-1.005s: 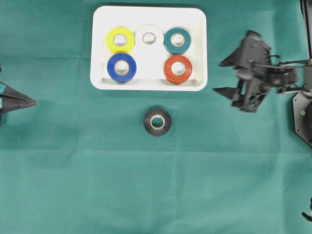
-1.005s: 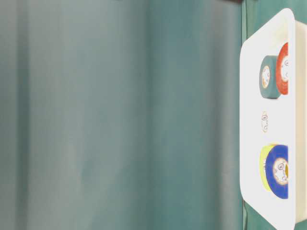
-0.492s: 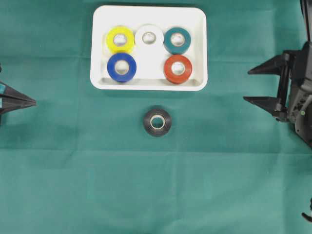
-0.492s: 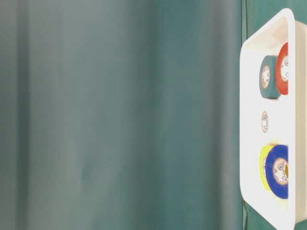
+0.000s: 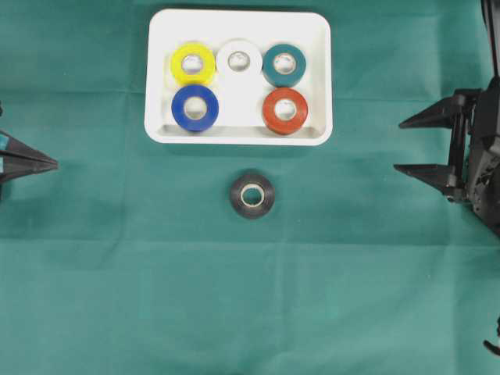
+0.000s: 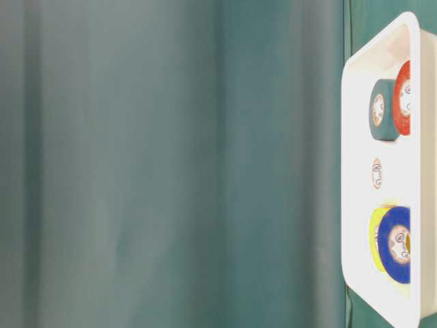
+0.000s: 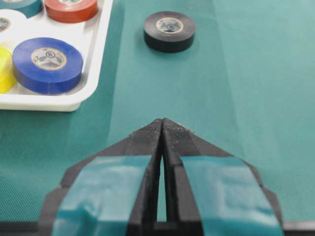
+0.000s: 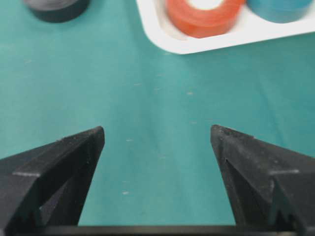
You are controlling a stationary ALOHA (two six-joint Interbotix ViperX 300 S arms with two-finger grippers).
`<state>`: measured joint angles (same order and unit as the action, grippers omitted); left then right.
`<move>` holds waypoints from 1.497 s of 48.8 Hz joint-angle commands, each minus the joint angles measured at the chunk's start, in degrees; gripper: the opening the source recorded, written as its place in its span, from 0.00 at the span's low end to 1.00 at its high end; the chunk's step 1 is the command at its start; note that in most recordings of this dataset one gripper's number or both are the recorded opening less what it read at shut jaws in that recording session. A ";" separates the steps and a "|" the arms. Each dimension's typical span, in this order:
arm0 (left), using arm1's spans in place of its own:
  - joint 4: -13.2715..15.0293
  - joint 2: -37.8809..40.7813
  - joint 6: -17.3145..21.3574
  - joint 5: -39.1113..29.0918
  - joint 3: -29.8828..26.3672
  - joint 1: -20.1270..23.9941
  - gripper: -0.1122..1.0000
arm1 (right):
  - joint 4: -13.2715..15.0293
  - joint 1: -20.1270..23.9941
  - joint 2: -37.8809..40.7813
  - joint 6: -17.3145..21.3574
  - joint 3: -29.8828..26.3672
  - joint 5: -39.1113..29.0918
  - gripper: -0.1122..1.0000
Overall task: Put the tape into the white case with the right arm.
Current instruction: 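Move the right gripper over the black tape roll and lower it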
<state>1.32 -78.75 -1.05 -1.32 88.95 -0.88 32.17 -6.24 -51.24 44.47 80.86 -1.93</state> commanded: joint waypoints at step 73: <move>0.09 0.44 0.00 0.53 -0.53 0.00 0.10 | 5.01 14.33 35.60 -0.53 -23.91 4.22 0.59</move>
<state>1.41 -78.75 -1.05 -1.32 88.95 -0.88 37.00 8.00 -18.90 43.95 61.00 1.41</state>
